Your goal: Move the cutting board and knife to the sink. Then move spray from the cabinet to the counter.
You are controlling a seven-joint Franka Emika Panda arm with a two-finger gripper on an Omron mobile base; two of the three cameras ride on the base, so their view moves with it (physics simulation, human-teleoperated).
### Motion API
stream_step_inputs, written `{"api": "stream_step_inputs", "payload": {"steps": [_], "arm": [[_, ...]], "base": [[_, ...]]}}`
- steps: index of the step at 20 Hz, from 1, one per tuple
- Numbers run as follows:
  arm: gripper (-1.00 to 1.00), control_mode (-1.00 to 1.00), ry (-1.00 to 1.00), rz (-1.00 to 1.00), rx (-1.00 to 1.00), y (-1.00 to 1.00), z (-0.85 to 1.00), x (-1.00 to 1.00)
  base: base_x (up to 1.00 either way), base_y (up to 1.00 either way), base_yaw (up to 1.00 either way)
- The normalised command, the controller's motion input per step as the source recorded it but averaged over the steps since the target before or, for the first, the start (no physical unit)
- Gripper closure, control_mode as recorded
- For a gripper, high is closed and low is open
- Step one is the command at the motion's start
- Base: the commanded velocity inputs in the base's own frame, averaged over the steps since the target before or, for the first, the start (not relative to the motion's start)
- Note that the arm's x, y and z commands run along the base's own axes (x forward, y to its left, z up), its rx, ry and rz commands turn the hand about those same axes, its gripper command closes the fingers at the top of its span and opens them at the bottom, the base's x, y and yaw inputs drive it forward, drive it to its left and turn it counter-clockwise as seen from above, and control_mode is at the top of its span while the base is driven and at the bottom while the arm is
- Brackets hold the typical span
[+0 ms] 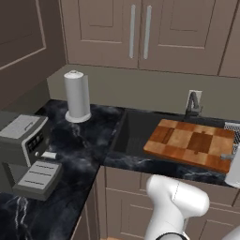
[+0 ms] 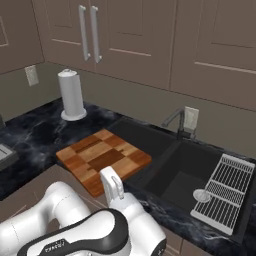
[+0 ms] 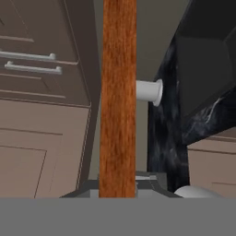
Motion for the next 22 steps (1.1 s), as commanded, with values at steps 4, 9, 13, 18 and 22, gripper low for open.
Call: {"api": "stream_step_inputs", "payload": {"steps": [4, 9, 13, 18, 22], "arm": [[1.00, 1.00, 0.00, 0.00, 0.00, 0.00, 0.00, 0.00], [1.00, 1.00, 0.00, 0.00, 0.00, 0.00, 0.00, 0.00], [1.00, 1.00, 0.00, 0.00, 0.00, 0.00, 0.00, 0.00], [1.00, 1.00, 0.00, 0.00, 0.00, 0.00, 0.00, 0.00], [1.00, 1.00, 0.00, 0.00, 0.00, 0.00, 0.00, 0.00]], "base": [[0.00, -0.36, -0.13], [0.00, -0.37, -0.02], [0.00, -0.41, 0.00], [0.00, -0.36, 0.00], [0.05, -0.14, 0.00]]}}
